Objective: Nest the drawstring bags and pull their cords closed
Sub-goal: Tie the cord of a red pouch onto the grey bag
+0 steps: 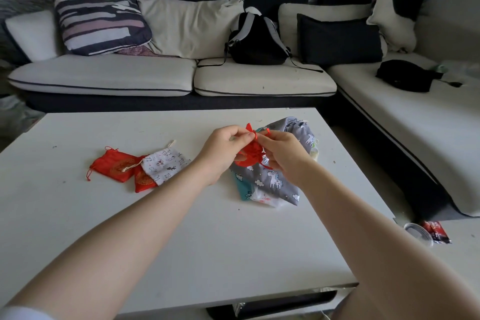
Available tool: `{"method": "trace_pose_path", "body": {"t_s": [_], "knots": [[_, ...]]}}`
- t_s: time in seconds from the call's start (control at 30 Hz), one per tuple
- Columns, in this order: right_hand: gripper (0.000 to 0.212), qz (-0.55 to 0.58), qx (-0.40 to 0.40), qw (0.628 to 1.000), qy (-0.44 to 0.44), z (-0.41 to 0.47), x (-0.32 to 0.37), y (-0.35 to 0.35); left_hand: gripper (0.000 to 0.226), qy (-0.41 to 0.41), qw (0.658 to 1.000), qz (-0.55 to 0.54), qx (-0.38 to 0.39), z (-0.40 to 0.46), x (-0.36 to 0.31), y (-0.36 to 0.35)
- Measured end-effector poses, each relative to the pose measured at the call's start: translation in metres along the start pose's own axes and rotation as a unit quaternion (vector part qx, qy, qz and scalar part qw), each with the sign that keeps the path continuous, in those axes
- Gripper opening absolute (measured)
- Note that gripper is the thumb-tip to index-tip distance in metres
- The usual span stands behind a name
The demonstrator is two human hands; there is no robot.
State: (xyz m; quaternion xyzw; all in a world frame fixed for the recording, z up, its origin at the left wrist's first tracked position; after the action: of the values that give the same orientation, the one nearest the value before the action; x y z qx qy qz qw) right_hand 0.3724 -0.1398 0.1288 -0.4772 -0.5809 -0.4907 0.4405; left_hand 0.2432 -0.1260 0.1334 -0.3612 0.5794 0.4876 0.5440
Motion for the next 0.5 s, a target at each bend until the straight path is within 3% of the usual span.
{"method": "trace_pose_path", "body": {"t_s": [0.2, 0.37, 0.5], "knots": [[0.01, 0.12, 0.036, 0.992, 0.006, 0.003, -0.003, -0.005, 0.01, -0.01, 0.999, 0.023, 0.025, -0.003, -0.001, -0.009], [0.013, 0.04, 0.029, 0.999, 0.001, 0.005, -0.004, -0.003, 0.012, 0.009, 0.999, 0.016, 0.045, -0.003, -0.004, -0.01], [0.025, 0.114, 0.061, 0.991, -0.03, 0.004, -0.001, 0.0, 0.021, 0.027, 0.997, 0.058, 0.054, -0.003, -0.002, -0.011]]}}
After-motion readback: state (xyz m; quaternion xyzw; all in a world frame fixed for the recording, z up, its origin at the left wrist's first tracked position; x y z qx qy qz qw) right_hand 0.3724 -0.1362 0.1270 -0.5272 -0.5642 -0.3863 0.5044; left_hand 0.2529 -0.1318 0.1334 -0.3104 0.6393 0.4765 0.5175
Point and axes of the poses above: each hand's wrist, its own z-axis towards the middle knuckle, its own y-axis out of the back of the hand, x = y × z, the point moved 4 cm from there along z, towards the middle knuckle, and after that the axes turned 3 degrees about x, right-handed, at the moved point
